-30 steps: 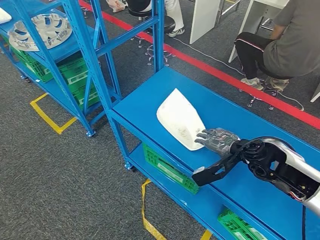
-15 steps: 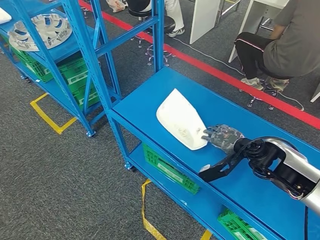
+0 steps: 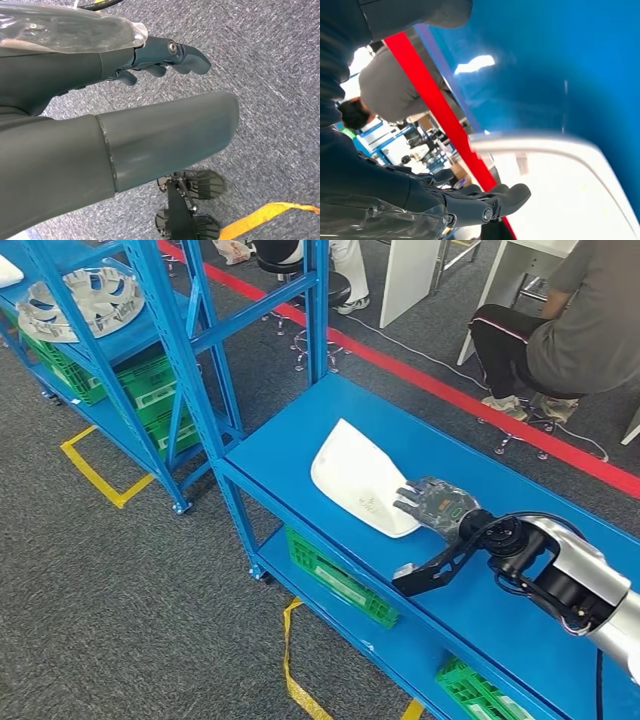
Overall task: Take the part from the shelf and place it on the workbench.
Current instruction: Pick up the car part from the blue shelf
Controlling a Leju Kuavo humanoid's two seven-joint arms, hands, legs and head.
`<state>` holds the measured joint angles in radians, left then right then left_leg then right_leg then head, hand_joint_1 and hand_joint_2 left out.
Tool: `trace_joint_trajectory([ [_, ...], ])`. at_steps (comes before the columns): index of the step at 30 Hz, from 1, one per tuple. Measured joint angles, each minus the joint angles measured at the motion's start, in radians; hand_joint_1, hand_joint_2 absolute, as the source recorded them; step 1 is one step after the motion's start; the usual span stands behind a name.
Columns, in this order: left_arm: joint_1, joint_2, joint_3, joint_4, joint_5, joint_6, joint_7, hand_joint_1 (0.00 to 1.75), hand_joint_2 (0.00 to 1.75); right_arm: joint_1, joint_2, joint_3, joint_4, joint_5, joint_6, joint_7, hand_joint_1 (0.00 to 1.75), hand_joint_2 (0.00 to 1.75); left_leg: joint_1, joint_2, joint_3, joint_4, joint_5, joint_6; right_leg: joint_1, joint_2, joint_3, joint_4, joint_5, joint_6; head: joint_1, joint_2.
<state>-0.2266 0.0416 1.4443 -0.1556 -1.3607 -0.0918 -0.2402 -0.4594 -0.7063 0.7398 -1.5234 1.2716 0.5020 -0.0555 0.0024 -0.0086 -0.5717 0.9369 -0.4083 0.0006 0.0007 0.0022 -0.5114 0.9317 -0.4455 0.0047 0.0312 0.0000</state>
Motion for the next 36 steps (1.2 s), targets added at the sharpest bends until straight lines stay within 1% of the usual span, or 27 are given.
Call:
trace_joint_trajectory([
  [6,0.001,0.0,0.0,0.0,0.0,0.0,-0.002,0.0,0.0,-0.031,0.042,-0.025,0.008,0.054,-0.085,-0.013,0.0,1.75,0.0,0.0,0.0,0.0,0.0,0.0,0.0,0.0,0.0,0.0,0.0,0.0,0.0,0.0],
  [12,0.002,0.0,0.0,0.0,0.0,0.001,-0.003,0.0,0.0,-0.057,0.084,-0.051,0.019,0.067,-0.119,-0.024,0.0,1.75,0.0,0.0,0.0,0.0,0.0,0.0,0.0,0.0,0.0,0.0,0.0,0.0,0.0,0.0],
  [19,0.002,0.0,0.0,0.0,0.002,0.002,-0.004,0.0,0.0,-0.092,0.132,-0.063,0.05,0.08,-0.135,-0.037,0.0,1.75,0.0,0.0,0.0,0.0,0.0,0.0,0.0,0.0,0.0,0.0,0.0,0.0,0.0,0.0],
  [26,0.002,0.0,0.0,0.0,0.006,0.004,-0.004,0.0,0.0,-0.1,0.156,-0.065,0.079,0.08,-0.142,-0.044,0.0,1.75,0.0,0.0,0.0,0.0,0.0,0.0,0.0,0.0,0.0,0.0,0.0,0.0,0.0,0.0],
  [36,0.003,0.0,0.0,0.0,0.006,0.005,-0.004,0.0,0.0,-0.101,0.17,-0.071,0.103,0.08,-0.144,-0.044,0.0,1.75,0.0,0.0,0.0,0.0,0.0,0.0,0.0,0.0,0.0,0.0,0.0,0.0,0.0,0.0],
])
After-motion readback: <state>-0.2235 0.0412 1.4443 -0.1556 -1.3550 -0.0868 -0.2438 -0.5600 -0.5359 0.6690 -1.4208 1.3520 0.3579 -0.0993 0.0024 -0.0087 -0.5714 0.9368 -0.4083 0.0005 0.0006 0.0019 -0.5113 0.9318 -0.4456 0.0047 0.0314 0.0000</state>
